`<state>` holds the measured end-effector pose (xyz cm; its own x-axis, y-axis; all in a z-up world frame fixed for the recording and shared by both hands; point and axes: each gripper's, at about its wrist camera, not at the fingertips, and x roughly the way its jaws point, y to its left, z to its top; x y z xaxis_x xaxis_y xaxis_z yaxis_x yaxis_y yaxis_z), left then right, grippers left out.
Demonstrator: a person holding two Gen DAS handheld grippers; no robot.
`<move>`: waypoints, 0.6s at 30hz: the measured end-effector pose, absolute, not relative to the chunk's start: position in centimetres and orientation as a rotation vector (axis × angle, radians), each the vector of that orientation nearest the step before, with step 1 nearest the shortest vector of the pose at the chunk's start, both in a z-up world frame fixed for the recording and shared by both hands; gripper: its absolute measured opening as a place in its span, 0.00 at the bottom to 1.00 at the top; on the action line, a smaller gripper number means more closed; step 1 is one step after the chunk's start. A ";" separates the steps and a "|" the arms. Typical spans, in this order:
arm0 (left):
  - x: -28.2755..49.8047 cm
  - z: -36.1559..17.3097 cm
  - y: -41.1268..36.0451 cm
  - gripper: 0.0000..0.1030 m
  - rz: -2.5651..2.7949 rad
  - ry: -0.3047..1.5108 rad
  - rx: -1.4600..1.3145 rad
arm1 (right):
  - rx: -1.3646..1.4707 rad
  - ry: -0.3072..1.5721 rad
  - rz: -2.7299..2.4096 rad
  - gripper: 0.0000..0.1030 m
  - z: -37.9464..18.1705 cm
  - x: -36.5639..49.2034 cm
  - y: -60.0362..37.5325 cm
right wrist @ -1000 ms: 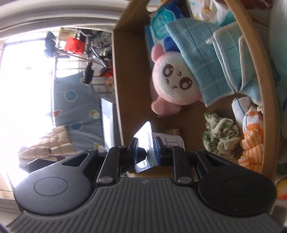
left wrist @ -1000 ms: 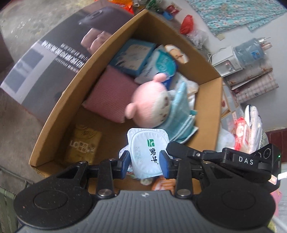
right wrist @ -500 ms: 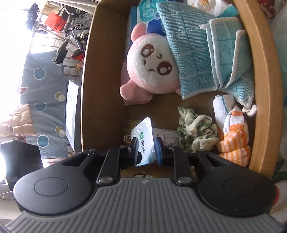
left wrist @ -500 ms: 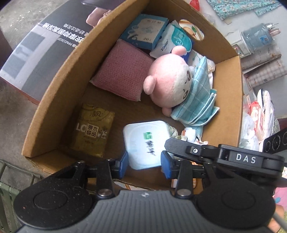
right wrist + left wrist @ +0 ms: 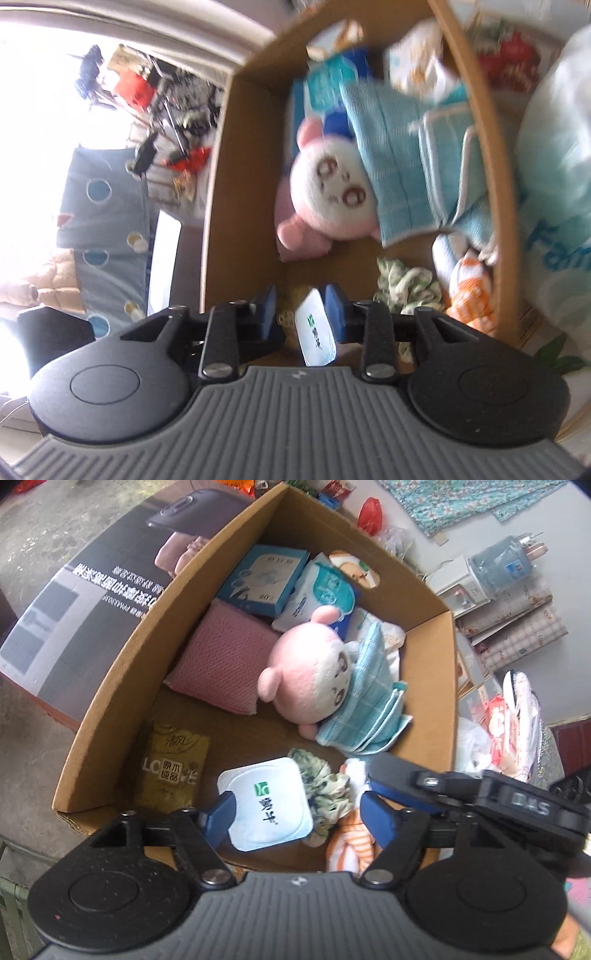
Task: Organize soft objects
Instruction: 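Carry the yogurt cup over the box with both tools and lower it, then open both tools to release the yogurt cup beside the gold tissue pack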
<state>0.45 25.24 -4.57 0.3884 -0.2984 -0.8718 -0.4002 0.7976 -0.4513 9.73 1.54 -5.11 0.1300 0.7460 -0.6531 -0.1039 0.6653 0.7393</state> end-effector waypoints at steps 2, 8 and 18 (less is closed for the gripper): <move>0.3 -4.0 25.0 0.81 0.072 1.170 -0.687 | 0.592 1.255 0.670 0.43 -3.7 9.6 0.6; 0.1 -3.1 24.2 0.85 0.116 1.126 -0.707 | 0.574 1.188 0.630 0.52 -1.3 9.2 -2.1; -2.7 0.1 24.9 0.85 0.288 1.004 -0.743 | 0.617 1.259 0.675 0.52 -3.0 10.0 -0.7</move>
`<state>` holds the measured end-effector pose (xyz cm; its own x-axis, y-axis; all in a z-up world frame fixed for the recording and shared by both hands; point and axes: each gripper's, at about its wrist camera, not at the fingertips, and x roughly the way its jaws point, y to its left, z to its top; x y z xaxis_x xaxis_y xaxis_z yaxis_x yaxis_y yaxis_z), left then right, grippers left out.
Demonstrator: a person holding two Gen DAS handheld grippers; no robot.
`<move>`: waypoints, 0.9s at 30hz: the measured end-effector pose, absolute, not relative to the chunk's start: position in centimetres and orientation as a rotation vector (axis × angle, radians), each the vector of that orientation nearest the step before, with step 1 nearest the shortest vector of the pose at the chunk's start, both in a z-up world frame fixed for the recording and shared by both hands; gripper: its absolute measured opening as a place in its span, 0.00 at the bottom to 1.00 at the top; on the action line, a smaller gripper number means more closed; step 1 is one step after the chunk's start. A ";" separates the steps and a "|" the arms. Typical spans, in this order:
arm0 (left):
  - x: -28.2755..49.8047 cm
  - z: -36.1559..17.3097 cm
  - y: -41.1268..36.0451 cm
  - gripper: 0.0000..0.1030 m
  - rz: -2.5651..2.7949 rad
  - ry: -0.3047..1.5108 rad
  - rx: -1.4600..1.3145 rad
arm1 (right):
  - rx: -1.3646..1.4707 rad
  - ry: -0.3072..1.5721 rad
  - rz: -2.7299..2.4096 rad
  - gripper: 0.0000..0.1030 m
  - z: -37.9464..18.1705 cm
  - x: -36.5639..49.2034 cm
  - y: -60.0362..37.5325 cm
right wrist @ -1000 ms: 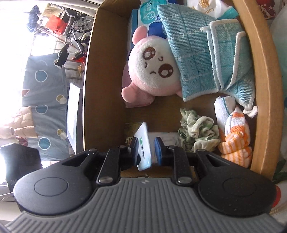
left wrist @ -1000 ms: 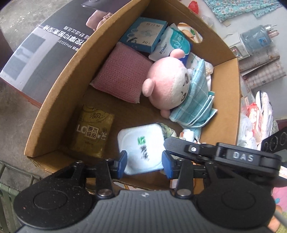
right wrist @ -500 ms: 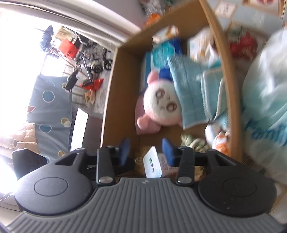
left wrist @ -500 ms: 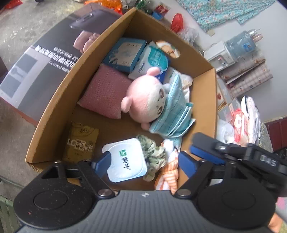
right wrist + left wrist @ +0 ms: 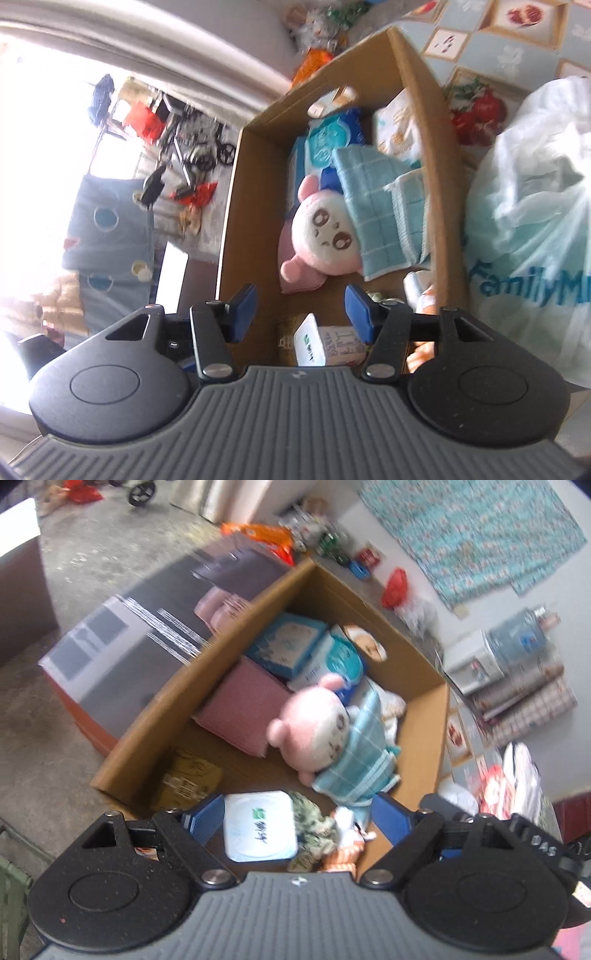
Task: Organize soft objects
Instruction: 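Open both tools to release the yogurt cup beside the gold tissue pack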
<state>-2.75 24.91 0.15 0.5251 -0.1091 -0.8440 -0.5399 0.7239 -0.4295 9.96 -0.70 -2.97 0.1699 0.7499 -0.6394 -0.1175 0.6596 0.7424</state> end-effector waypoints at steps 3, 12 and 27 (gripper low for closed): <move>-4.4 1.0 26.3 0.85 0.358 0.972 -0.762 | 0.535 1.336 0.729 0.52 -3.8 10.2 2.3; -8.6 0.2 30.9 0.85 0.481 0.935 -0.823 | 0.154 1.433 0.819 0.32 -7.6 10.1 11.4; -10.5 -0.9 32.9 0.85 0.509 0.921 -0.860 | -0.319 1.169 1.036 0.11 -4.7 8.4 16.3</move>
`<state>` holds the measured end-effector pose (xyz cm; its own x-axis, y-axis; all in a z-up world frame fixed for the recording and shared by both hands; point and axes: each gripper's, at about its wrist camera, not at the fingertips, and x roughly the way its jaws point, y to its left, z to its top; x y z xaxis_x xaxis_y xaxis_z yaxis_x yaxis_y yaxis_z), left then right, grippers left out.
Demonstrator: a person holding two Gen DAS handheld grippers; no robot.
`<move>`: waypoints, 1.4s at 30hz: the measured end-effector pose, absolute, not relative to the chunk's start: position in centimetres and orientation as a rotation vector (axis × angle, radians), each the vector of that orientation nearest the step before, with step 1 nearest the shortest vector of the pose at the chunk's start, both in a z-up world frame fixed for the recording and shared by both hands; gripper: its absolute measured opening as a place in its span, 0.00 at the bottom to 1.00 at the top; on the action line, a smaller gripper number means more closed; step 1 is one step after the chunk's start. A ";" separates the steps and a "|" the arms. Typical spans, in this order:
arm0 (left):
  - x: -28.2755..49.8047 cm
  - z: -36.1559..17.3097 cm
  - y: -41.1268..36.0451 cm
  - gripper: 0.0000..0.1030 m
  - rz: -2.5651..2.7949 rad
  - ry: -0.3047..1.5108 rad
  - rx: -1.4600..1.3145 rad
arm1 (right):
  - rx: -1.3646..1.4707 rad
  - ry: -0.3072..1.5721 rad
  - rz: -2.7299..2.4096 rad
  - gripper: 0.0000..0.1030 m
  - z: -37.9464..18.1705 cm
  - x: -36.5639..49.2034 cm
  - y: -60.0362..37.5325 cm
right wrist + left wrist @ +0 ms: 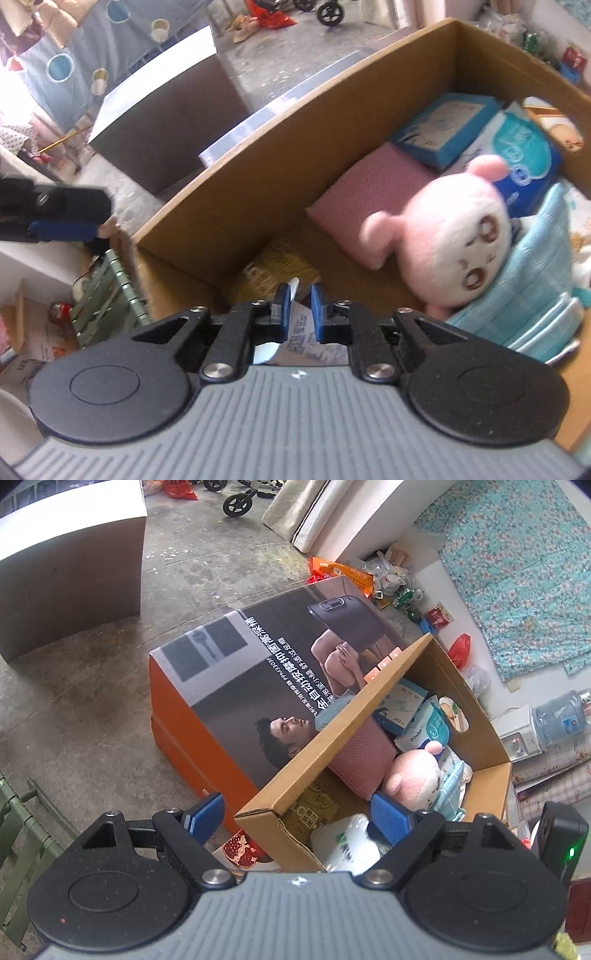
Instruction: Organize soft objects
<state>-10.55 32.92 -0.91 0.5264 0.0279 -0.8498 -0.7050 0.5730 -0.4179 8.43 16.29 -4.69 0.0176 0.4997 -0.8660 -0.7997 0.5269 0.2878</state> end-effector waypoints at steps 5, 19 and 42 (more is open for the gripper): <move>-10.3 -0.5 32.0 0.85 0.497 0.916 -0.829 | -0.203 1.145 0.892 0.13 -3.7 11.1 12.6; -10.0 1.7 28.0 0.88 0.503 0.901 -0.735 | 0.191 1.224 0.803 0.19 -2.2 7.5 2.4; -5.2 4.9 15.1 1.00 0.459 0.964 -0.230 | 0.114 1.004 0.557 0.97 4.6 -1.4 -7.7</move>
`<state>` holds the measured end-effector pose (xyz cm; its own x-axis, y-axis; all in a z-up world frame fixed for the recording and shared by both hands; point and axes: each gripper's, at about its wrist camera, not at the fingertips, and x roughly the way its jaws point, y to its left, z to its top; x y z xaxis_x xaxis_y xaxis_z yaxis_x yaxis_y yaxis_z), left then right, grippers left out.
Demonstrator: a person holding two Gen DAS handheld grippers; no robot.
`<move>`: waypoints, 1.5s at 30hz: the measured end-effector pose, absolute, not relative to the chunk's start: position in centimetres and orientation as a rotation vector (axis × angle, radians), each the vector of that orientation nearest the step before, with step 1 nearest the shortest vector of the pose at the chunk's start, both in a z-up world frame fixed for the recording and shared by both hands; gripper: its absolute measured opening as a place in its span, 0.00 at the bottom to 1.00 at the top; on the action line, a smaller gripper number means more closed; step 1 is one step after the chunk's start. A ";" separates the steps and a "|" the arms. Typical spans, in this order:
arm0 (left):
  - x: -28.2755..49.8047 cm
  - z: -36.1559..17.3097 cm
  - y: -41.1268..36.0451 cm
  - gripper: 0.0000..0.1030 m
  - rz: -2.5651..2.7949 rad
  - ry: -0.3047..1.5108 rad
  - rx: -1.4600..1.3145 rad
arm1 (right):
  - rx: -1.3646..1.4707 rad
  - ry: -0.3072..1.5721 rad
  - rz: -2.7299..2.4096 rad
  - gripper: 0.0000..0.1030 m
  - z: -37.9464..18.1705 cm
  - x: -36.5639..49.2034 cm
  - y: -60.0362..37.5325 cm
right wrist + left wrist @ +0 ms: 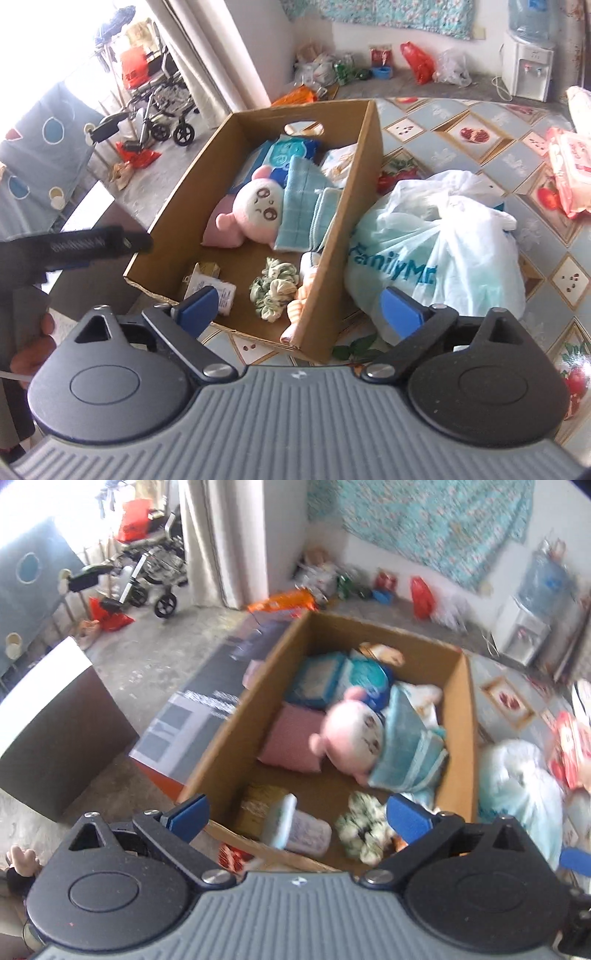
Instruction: Organize soft objects
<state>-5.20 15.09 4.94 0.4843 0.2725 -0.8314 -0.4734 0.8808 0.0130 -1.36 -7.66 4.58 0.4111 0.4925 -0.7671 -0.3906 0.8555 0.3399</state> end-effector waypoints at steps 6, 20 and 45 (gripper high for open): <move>-4.7 3.3 14.0 1.00 0.404 1.061 -0.241 | 0.131 1.057 0.500 0.98 3.6 -1.0 -7.3; -4.8 0.8 12.6 1.00 0.335 1.208 -0.187 | 0.088 1.196 0.445 0.98 0.4 -0.2 -6.7; -3.4 0.1 12.2 0.99 0.308 1.231 -0.110 | 0.052 1.231 0.403 0.98 -0.8 0.8 -6.3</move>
